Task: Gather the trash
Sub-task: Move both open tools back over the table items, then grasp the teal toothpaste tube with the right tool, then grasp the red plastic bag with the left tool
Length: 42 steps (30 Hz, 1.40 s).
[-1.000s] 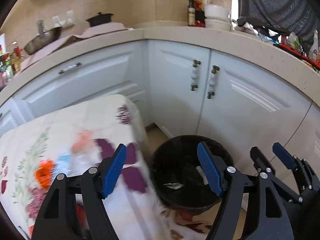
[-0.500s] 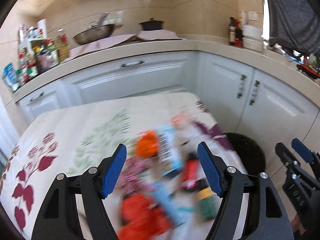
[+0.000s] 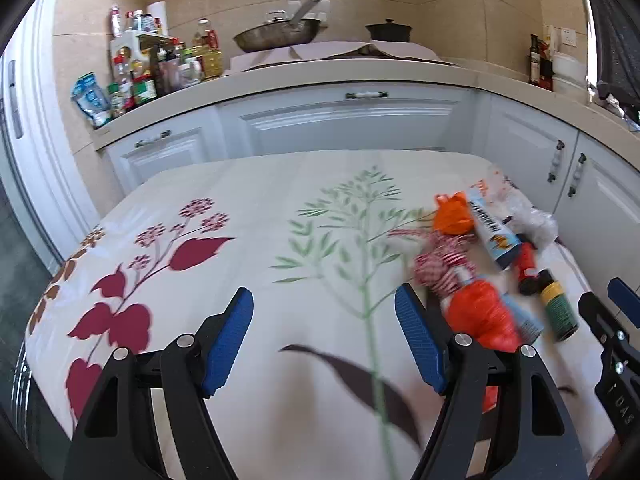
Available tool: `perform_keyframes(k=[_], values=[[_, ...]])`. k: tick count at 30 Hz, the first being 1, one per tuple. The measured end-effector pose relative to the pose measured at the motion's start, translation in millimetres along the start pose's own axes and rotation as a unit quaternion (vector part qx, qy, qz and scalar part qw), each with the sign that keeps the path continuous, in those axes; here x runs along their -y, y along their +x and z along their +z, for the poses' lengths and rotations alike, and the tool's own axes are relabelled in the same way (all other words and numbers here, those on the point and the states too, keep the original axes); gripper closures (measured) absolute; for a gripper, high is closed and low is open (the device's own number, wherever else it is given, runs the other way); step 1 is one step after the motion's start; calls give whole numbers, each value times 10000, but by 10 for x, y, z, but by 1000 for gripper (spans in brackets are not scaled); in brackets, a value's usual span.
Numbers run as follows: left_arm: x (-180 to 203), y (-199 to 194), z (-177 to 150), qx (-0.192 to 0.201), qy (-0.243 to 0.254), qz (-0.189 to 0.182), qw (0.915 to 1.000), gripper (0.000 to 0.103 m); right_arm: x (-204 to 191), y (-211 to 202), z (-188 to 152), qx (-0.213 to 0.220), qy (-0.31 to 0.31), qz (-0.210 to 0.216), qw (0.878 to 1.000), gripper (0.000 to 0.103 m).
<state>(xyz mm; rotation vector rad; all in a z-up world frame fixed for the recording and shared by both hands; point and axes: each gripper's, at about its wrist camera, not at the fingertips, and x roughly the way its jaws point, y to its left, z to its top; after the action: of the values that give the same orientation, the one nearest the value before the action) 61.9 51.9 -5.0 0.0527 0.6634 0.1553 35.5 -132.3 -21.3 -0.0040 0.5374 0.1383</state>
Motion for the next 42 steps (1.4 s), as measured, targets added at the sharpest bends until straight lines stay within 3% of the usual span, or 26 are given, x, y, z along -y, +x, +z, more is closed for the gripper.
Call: perform_keyframes(k=[4,14,22,33,36,42], values=[[-131,-38,-113,38,-21,136,9999,32,-206,33,-132,-165,-152,141,9996,50],[-220,-50,-271,-37,-130,7,9999,32,-401,89,-333,-420,-409,116,9982,50],[-97,-73,-353,-46,-35,-232,9997,32,-256,85,-424,-496,-366,54,9981,78],[19,-140,-378,16,42,-378,9993,32,-211,81,-433,-428,-388,114,9983,78],[57,-150,-380,25,94,-417,9991,32,-225,82,-433,-427,-458,168,9979,86],[141,-217,-384,125,125,-594,9981,32,-199,8,-412,-311,-489,202,9981,88]])
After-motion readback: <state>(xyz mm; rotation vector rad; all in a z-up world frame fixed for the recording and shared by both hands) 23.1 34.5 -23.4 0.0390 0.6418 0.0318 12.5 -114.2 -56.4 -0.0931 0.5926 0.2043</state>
